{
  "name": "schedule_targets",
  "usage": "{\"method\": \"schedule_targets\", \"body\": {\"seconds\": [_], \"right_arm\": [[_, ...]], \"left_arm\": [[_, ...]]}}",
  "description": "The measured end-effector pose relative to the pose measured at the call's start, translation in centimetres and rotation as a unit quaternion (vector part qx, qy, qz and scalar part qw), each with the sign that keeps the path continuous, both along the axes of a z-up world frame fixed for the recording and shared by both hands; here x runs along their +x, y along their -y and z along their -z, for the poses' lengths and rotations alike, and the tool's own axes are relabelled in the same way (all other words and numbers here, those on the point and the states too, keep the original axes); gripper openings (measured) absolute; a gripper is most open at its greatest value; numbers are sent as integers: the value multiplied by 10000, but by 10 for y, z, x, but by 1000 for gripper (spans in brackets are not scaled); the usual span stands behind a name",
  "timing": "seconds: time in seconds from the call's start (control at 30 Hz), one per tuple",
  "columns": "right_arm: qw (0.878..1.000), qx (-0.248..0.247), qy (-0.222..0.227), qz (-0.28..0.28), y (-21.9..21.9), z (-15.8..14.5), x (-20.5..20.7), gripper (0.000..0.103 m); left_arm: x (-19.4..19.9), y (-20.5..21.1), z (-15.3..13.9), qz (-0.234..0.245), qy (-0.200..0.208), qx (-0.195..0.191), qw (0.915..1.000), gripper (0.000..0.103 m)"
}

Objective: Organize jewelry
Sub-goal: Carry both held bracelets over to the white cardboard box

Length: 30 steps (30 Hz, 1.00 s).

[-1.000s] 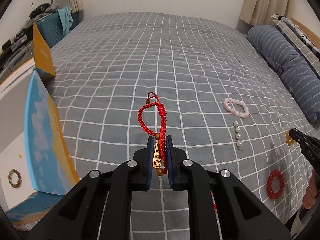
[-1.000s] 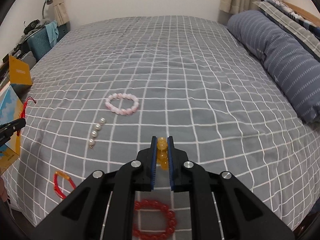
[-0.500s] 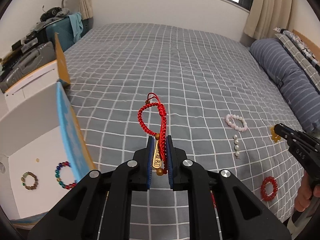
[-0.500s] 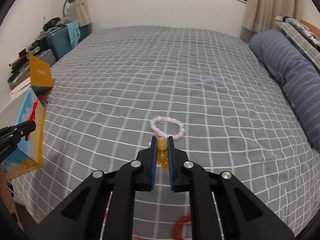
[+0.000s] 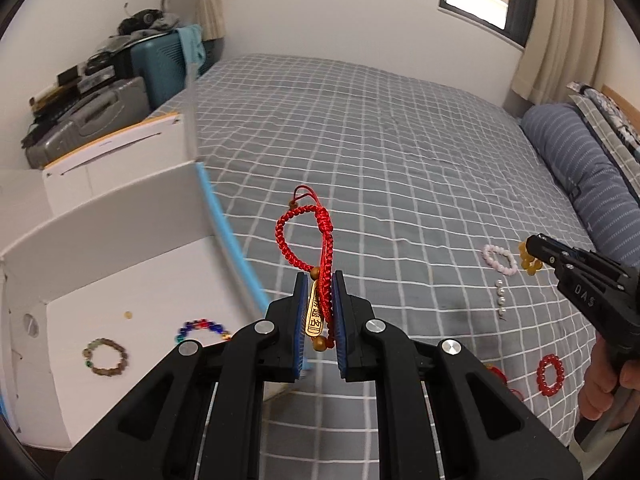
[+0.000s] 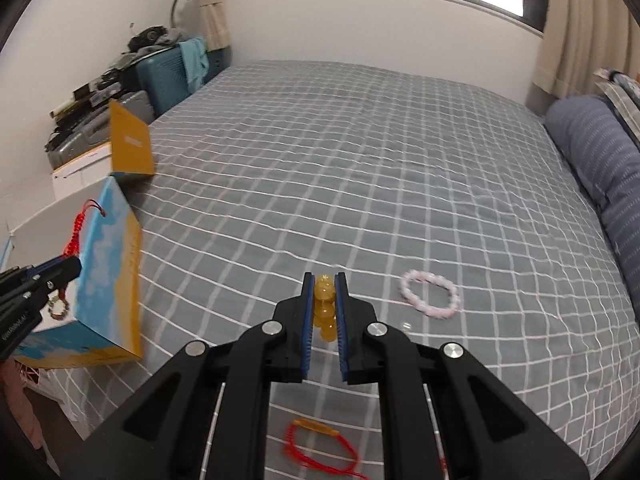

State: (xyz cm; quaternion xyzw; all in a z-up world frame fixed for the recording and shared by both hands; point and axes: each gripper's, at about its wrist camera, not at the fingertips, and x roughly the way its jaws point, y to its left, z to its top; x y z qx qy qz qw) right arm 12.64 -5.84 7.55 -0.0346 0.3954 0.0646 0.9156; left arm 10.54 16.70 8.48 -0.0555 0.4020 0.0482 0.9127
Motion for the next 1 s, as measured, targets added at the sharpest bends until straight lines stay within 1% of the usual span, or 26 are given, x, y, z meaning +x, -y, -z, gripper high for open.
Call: {"method": "schedule_targets", "body": {"seconds": [0.2,0.33,0.53,0.63,1.0], "right_arm": [[9993,-12,122,-353,-42,-13,1,9],[9979,-50,192,-612,-74,-18,1,9],[9944,33,245,-1029,-121,-27,-3,9],[9917,60,249,-1257,-146,-31,-5,9],[9810,107,281,-1915,-230,-44,-16,9]], "left_arm": [[-14,-31,-7,-338,50,8,9994,12],[-25,-50,-11,-556,76,96,9984,12],[-43,-85,-16,-928,91,79,9956,12],[-50,-101,-19,-1039,97,60,9945,12],[-76,-163,-21,-1695,21,44,9855,12]]}}
